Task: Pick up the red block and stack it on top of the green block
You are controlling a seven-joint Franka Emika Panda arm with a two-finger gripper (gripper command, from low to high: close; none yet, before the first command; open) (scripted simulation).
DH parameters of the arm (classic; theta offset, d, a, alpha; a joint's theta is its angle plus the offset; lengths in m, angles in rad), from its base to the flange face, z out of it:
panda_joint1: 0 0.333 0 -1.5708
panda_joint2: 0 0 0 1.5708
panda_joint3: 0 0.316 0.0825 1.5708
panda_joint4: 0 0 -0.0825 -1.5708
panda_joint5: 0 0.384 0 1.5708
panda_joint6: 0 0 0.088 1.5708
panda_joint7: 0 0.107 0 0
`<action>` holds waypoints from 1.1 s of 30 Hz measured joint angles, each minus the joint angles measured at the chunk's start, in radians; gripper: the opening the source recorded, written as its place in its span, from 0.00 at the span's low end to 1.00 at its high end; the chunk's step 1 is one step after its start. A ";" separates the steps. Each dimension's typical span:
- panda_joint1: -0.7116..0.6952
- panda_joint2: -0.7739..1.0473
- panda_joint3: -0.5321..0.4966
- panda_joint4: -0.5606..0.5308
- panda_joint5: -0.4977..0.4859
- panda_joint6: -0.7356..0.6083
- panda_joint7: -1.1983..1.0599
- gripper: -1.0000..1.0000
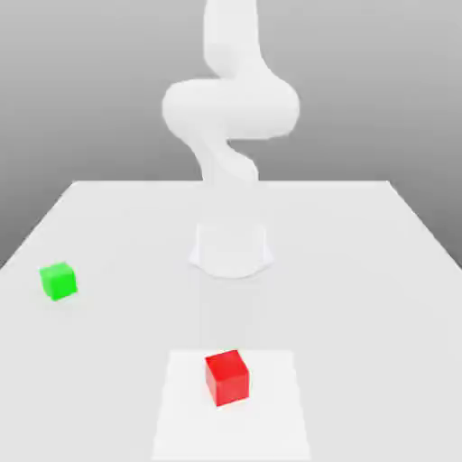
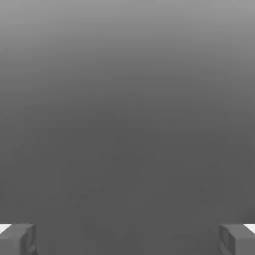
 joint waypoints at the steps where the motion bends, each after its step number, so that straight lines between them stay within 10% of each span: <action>1: -0.005 0.041 0.006 -0.023 -0.017 0.023 -0.007 0.50; 12: -0.024 0.461 -0.006 -0.258 -0.117 0.263 -0.131 0.50; 26: -0.008 0.930 -0.014 -0.393 0.040 0.609 -0.376 0.50; 27: -0.006 0.957 -0.016 -0.390 0.038 0.632 -0.375 0.00; 33: -0.007 0.971 -0.016 -0.388 0.034 0.642 -0.373 0.00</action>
